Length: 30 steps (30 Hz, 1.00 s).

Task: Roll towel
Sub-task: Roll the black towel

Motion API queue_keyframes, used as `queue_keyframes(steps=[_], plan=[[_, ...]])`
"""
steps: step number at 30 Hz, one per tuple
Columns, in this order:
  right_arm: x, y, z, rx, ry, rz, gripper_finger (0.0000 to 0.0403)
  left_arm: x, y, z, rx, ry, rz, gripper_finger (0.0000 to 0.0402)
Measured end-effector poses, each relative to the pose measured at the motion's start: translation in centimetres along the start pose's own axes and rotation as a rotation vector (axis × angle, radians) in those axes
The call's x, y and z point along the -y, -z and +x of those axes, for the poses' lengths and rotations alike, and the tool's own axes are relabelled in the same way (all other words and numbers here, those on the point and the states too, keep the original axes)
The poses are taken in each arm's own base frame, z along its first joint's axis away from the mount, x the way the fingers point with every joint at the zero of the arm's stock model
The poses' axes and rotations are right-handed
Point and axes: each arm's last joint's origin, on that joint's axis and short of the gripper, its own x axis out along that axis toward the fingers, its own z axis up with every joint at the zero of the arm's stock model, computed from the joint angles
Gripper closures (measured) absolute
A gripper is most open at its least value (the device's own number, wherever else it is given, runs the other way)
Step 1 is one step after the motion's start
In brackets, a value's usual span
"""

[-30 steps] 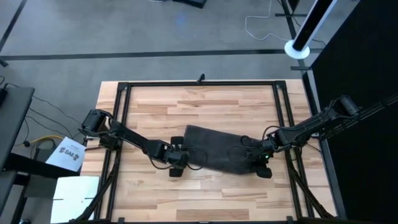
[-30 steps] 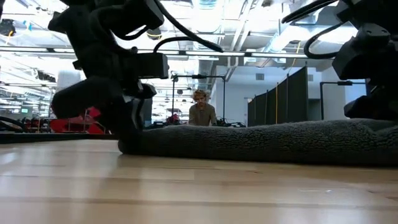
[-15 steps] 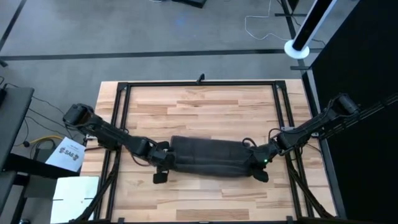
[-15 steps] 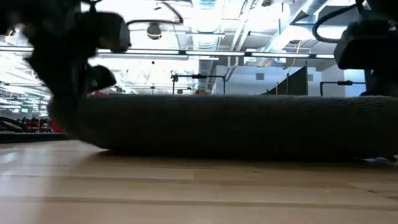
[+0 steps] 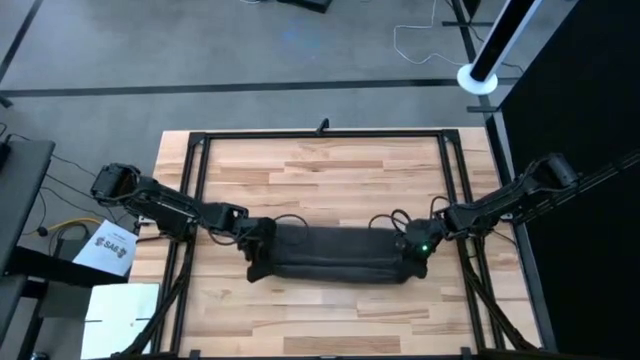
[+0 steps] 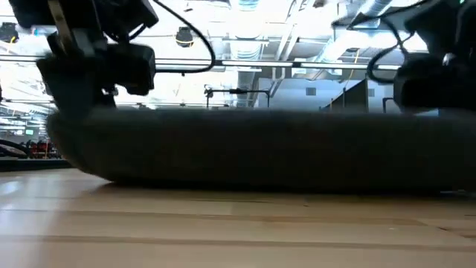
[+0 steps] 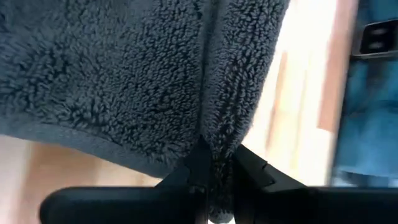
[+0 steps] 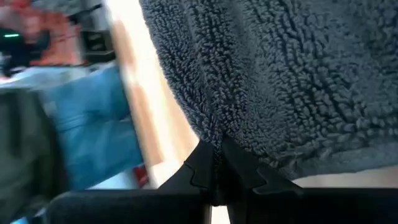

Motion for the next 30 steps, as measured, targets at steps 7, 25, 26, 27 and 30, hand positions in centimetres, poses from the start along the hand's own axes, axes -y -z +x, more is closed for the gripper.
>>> queue_keyframes(steps=[7,25,26,27,30], plan=[[0.4,-0.8,-0.5,-0.005,-0.041,0.062,0.0396,0.3,-0.6,-0.3,0.052,0.091,-0.007,0.0381],[0.1,-1.1,-0.6,0.0,0.088,-0.5,0.0376,-1.3,-0.1,0.0,0.086,0.09,-0.176,0.0381],[0.2,-0.9,-0.6,-0.012,0.1,-0.536,0.0362,-1.3,-0.1,0.0,0.085,0.09,-0.181,0.0381],[0.4,-0.8,-0.5,-0.031,0.115,-0.555,0.0347,-1.3,-0.1,0.0,0.083,0.088,-0.185,0.0381],[0.5,-0.4,-0.5,-0.074,0.138,-0.619,0.03,-1.3,0.0,0.0,0.08,0.086,-0.189,0.0381]])
